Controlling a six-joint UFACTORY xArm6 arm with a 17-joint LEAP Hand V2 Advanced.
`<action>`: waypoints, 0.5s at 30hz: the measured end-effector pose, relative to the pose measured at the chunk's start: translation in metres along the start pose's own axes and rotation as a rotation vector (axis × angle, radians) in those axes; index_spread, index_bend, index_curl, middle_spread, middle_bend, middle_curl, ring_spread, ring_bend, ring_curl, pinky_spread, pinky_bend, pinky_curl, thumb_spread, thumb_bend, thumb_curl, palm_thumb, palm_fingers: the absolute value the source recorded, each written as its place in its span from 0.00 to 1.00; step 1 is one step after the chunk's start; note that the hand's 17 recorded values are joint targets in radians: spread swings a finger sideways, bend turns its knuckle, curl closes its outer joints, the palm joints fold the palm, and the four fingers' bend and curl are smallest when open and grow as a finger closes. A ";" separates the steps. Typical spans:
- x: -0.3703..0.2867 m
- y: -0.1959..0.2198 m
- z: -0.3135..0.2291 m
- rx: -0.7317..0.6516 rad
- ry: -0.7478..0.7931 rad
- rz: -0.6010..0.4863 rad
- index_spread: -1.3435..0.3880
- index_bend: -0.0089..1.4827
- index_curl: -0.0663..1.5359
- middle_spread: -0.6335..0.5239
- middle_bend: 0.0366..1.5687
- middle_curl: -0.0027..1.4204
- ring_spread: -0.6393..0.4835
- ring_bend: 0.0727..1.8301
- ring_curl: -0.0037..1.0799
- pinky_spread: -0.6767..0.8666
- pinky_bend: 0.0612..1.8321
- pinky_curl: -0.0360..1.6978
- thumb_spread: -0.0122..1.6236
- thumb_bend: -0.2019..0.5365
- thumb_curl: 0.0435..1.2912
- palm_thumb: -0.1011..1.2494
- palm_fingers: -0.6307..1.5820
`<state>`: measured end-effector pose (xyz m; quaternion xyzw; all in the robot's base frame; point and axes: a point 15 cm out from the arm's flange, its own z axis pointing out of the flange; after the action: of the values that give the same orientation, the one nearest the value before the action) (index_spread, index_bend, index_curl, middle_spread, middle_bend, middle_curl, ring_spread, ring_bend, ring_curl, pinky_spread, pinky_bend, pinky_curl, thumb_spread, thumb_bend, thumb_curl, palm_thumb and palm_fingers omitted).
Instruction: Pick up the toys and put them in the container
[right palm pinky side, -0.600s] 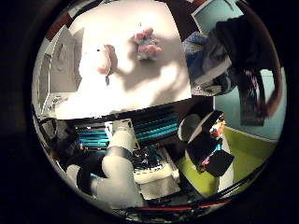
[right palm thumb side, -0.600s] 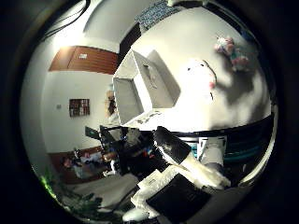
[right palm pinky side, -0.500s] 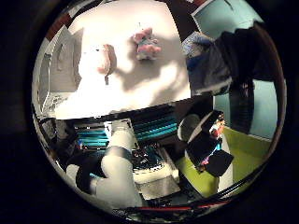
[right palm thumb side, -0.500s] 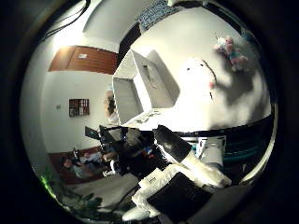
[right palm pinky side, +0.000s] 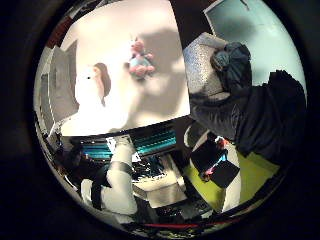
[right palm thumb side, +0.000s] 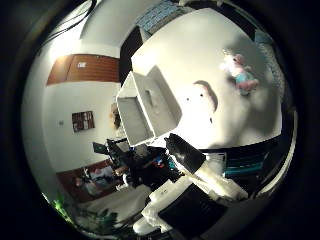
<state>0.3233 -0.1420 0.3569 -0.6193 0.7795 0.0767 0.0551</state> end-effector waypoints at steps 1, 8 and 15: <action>0.005 -0.008 0.003 0.003 0.002 0.009 0.57 0.12 0.22 0.56 0.10 0.22 0.74 0.15 0.22 0.73 0.27 0.17 0.69 0.24 0.24 0.51 0.36; 0.032 -0.042 0.032 0.004 0.004 0.072 0.58 0.11 0.22 0.56 0.10 0.22 0.75 0.15 0.22 0.73 0.26 0.17 0.70 0.25 0.24 0.51 0.36; 0.044 -0.062 0.053 0.018 0.012 0.094 0.58 0.11 0.21 0.57 0.10 0.22 0.75 0.15 0.22 0.73 0.26 0.17 0.70 0.25 0.23 0.50 0.35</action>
<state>0.3735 -0.1883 0.2931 -0.5819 0.8087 0.0685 0.0526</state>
